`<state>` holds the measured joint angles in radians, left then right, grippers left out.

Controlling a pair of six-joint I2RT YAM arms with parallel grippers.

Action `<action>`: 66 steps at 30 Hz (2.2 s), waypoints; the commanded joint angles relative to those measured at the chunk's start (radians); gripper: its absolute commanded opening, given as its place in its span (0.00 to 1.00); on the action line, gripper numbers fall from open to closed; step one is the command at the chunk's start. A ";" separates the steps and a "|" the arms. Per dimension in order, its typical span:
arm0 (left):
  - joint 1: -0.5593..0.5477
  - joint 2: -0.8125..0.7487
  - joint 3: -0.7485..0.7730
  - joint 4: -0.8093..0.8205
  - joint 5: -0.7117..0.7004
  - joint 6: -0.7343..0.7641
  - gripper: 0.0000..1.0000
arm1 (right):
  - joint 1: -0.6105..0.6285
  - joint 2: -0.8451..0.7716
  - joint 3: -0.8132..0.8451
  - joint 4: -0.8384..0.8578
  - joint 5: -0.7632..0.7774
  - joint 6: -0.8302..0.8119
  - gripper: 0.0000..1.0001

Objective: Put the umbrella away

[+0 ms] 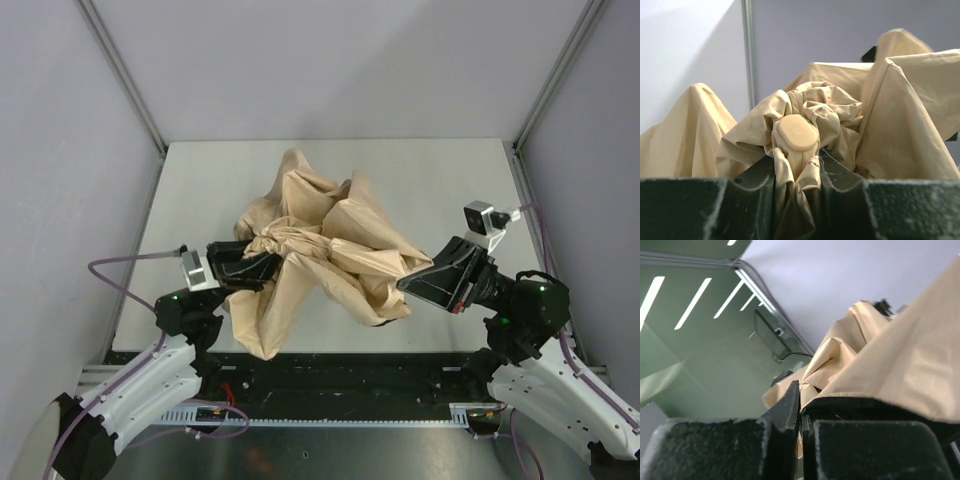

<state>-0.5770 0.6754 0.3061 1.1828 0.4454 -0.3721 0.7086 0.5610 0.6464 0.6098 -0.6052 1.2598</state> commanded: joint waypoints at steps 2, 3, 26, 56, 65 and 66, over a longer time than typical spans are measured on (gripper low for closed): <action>0.063 0.034 -0.008 0.157 -0.061 0.002 0.00 | -0.003 0.030 0.062 0.285 -0.062 0.131 0.08; 0.068 0.040 -0.009 0.172 -0.058 -0.012 0.00 | -0.004 0.030 0.065 0.254 -0.061 0.105 0.18; 0.102 0.075 0.023 0.228 -0.049 -0.054 0.00 | 0.034 -0.153 0.057 -0.649 0.241 -0.148 0.99; 0.111 0.084 -0.006 0.161 -0.485 -0.220 0.00 | 0.639 0.379 0.168 0.491 -0.213 -0.350 0.00; 0.114 0.051 -0.002 0.157 -0.488 -0.201 0.00 | 0.670 0.157 0.155 -0.466 0.661 -0.613 0.61; 0.114 0.045 0.000 0.156 -0.478 -0.189 0.00 | 0.670 0.144 0.147 -0.469 0.665 -0.613 0.66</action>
<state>-0.4713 0.7479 0.2913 1.2968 0.0265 -0.6006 1.3769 0.7589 0.7734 0.4385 -0.2630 0.7372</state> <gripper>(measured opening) 0.285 0.523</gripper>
